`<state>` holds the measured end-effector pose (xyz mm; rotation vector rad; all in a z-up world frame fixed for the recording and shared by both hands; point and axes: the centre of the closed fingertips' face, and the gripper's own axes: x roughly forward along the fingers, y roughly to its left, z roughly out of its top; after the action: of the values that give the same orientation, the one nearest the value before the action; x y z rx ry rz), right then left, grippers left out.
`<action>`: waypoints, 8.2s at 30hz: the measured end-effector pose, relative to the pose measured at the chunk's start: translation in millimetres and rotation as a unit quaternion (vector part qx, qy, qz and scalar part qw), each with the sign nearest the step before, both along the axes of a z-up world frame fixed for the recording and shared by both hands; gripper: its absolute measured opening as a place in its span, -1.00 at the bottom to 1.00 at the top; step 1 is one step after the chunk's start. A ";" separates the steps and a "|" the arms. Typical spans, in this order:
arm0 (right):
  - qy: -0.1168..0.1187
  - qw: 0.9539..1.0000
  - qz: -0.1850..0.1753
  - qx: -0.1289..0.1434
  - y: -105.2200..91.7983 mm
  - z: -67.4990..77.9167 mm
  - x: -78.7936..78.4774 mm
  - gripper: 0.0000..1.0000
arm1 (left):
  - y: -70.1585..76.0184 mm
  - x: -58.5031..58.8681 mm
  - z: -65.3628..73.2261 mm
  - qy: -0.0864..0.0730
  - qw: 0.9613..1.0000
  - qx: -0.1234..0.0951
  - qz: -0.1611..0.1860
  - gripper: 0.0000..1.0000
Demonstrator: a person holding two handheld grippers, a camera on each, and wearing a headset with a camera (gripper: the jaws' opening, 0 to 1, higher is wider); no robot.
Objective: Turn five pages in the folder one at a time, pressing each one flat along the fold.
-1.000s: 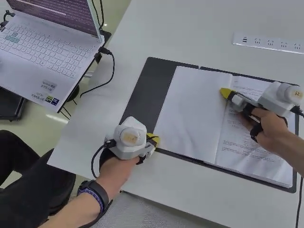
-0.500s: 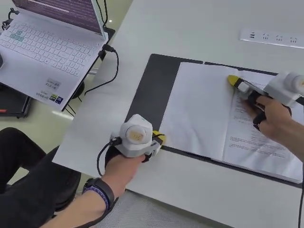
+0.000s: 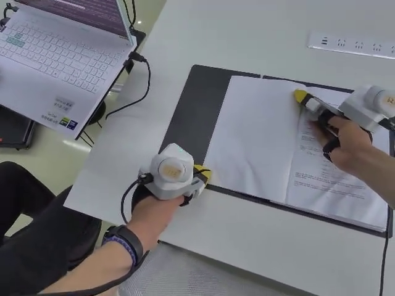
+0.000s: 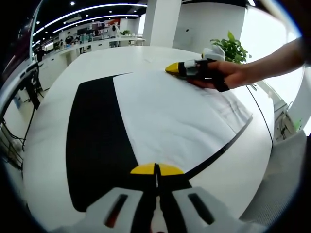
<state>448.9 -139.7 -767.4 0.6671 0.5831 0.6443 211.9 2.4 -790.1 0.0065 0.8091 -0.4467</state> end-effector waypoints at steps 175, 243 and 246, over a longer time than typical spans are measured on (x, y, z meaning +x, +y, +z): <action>-0.077 0.979 0.040 -0.187 -182.7 91.2 -286.9 0.62 | 8.2 -41.6 142.9 -0.107 0.994 -0.008 0.004 0.48; -0.051 0.983 0.041 -0.171 -204.4 74.9 -295.8 0.52 | -254.0 37.2 81.2 -0.055 0.969 -0.026 -0.240 0.41; -0.049 0.983 0.042 -0.170 -205.8 73.8 -295.7 0.52 | -260.7 35.1 75.2 -0.049 0.969 -0.026 -0.243 0.41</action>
<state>153.2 -345.5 -693.6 0.2903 0.6140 0.6326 247.1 -258.3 -714.9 0.1802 0.6941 -0.9236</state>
